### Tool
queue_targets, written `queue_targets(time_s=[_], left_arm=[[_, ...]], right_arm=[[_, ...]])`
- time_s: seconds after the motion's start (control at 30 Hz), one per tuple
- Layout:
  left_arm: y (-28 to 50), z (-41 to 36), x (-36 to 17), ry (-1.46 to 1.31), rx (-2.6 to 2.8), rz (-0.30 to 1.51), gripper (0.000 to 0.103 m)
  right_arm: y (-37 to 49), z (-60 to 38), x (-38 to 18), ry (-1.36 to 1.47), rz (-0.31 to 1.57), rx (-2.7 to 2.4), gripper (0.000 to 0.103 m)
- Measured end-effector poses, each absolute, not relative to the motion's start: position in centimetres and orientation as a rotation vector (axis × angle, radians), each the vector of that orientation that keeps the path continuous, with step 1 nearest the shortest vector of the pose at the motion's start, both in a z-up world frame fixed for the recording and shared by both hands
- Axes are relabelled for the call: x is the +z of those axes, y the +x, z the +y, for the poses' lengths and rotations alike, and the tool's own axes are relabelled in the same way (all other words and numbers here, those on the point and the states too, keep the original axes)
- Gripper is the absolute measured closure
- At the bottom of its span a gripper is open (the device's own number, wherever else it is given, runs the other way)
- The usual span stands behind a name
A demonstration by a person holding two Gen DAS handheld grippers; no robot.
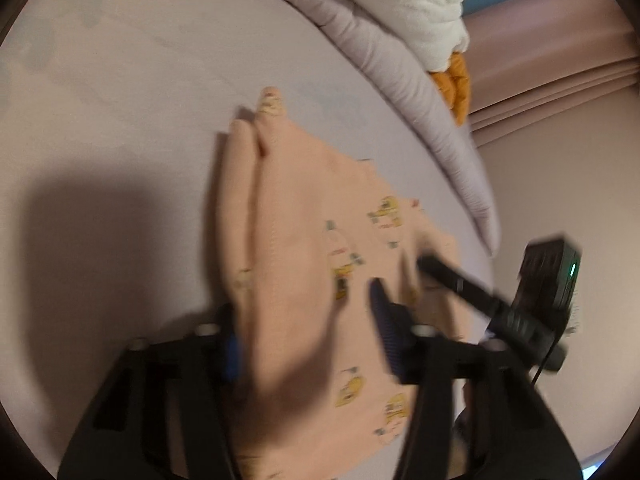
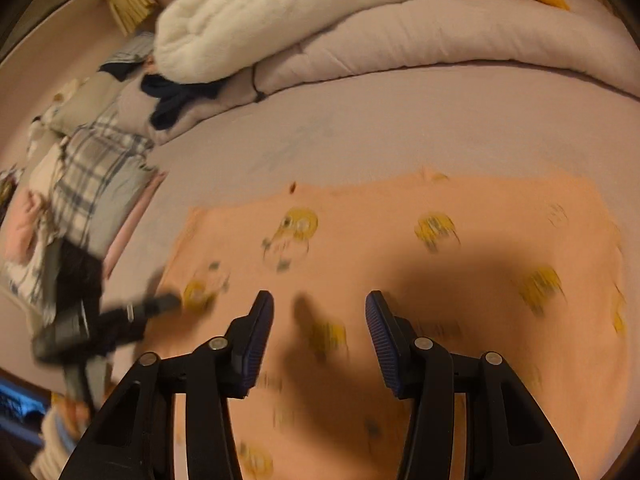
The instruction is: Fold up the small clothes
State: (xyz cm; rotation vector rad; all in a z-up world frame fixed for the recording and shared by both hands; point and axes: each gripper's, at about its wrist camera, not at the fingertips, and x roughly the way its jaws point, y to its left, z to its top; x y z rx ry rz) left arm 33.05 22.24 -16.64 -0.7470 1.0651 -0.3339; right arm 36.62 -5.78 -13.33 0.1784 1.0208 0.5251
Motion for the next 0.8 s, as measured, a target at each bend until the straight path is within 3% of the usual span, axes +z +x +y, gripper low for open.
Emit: queue_targets(time_s=[0.03,0.1,0.17,0.27,0.4,0.6,0.8], left_arm=[[32.9,22.6,-16.9,-0.747,-0.311,1.079,0.079],[33.0,23.2,-17.6,-0.777,-0.311,1.082,0.081],[32.9,23.0,-17.6,-0.744,-0.3,1.082,0.085],[32.9,21.9,-17.1,-0.661,-0.272,1.086,0.085],[33.5,21.8,-17.2,-0.651,-0.265,1.107,0.086],[33.6,22.0,-17.4,-0.643,-0.269,1.106,0.086],[33.7,21.7,-17.1,-0.633,-0.245,1.13,0.086]], right_arm=[[37.2,-5.2,-13.4,0.154,1.022,0.506,0.053],[38.0,-4.6,-13.6,0.129,1.016,0.48,0.062],[38.5,-3.9,-14.0,0.075,1.033,0.433,0.083],[39.0,-2.9,-14.9,-0.01,1.051,0.384,0.09],[38.8,-3.0,-14.0,-0.022,1.086,0.37,0.09],[30.8,-3.2,-11.2,-0.081,1.032,0.509,0.09],[24.8,-3.3,-14.3,-0.184,1.053,0.53,0.09]])
